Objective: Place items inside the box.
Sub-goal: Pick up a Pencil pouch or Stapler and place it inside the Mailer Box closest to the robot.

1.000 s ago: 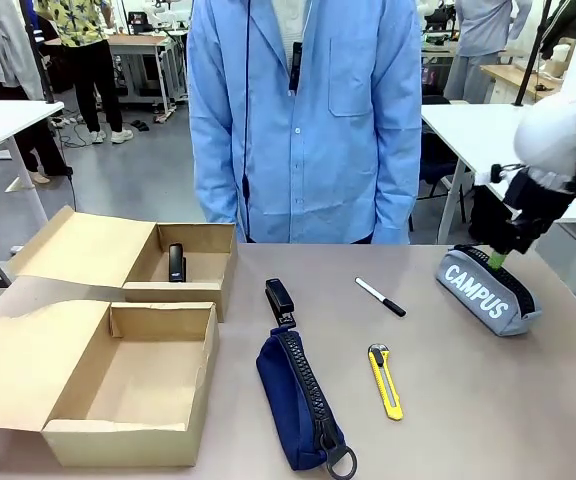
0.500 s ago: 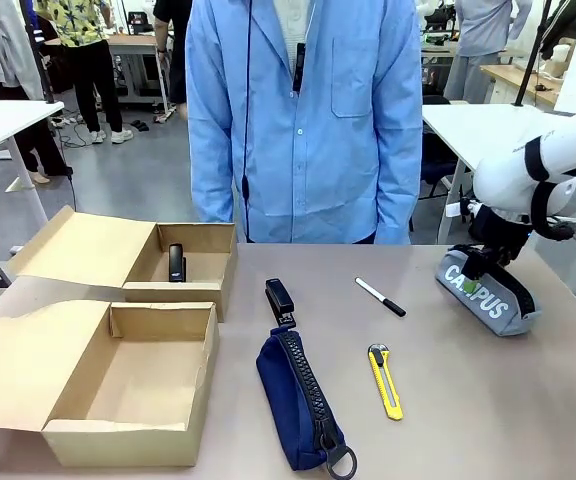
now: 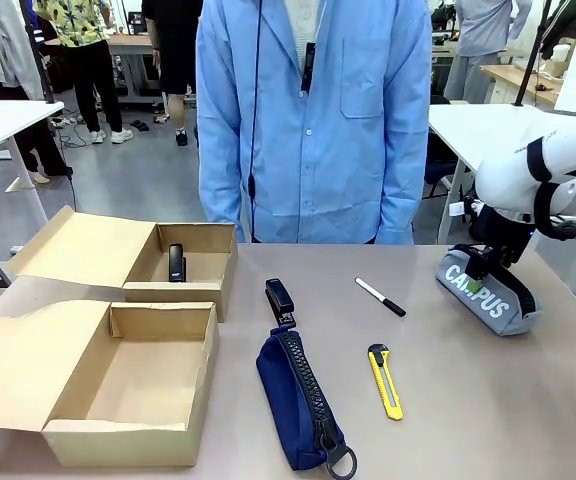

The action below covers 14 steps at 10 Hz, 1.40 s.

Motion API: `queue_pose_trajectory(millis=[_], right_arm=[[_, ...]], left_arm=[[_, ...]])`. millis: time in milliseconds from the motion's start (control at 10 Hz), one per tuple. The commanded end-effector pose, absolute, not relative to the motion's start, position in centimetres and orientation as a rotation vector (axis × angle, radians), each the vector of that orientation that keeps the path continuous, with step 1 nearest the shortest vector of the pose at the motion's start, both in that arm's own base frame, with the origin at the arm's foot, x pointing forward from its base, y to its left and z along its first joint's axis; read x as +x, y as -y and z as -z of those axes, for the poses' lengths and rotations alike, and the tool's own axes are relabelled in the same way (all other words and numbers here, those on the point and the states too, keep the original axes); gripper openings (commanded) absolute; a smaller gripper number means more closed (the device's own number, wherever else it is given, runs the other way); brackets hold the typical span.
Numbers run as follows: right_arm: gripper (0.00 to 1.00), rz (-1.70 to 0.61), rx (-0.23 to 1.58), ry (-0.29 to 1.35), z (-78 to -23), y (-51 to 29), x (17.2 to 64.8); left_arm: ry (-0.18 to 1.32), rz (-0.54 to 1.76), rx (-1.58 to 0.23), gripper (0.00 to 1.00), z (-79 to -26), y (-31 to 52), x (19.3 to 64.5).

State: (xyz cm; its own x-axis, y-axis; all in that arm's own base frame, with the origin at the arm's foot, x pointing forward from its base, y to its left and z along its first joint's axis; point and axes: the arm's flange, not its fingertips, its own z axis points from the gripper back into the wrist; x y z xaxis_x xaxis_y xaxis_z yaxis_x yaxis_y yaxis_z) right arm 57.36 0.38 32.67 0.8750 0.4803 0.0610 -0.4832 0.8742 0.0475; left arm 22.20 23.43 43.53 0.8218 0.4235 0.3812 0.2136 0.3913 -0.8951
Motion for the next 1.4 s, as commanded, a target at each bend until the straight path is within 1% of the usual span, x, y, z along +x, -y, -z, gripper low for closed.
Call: queue_pose_trajectory(millis=[0, 100, 400, 600, 700, 900, 1000, 1100, 1200, 1300], right_arm=[[0.35, -0.469, 0.046, 0.040, -33.4, -0.6, 57.4], [0.00, -0.465, 0.048, 0.035, -33.4, -0.6, 57.4], [0.00, -0.437, 0.061, 0.010, -34.0, 0.1, 57.1], [0.00, -0.389, 0.091, -0.040, -35.0, 0.9, 56.4], [0.00, -0.341, 0.111, -0.061, -35.8, 1.5, 55.9], [0.00, -0.212, 0.174, -0.052, -39.5, 3.3, 53.6], [0.00, -0.071, 0.212, -0.041, -42.6, 4.6, 51.2], [0.00, 0.115, 0.255, -0.035, -45.7, 6.0, 47.4], [0.00, 0.243, 0.321, 0.007, -48.5, 7.1, 42.2], [0.00, 0.342, 0.349, 0.044, -49.5, 7.9, 38.4]], left_arm=[[0.651, -0.130, -1.193, 1.00, -43.7, -23.4, 22.2], [0.651, -0.130, -1.193, 1.00, -43.7, -23.4, 22.2], [0.651, -0.130, -1.193, 1.00, -43.7, -23.4, 22.2], [0.651, -0.130, -1.193, 1.00, -43.7, -23.4, 22.2], [0.651, -0.130, -1.193, 1.00, -43.7, -23.4, 22.2], [0.651, -0.130, -1.193, 1.00, -43.7, -23.4, 22.2], [0.651, -0.130, -1.193, 1.00, -43.7, -23.4, 22.2], [0.651, -0.130, -1.193, 1.00, -43.7, -23.4, 22.2], [0.651, -0.130, -1.193, 1.00, -43.7, -23.4, 22.2], [0.651, -0.130, -1.193, 1.00, -43.7, -23.4, 22.2]])
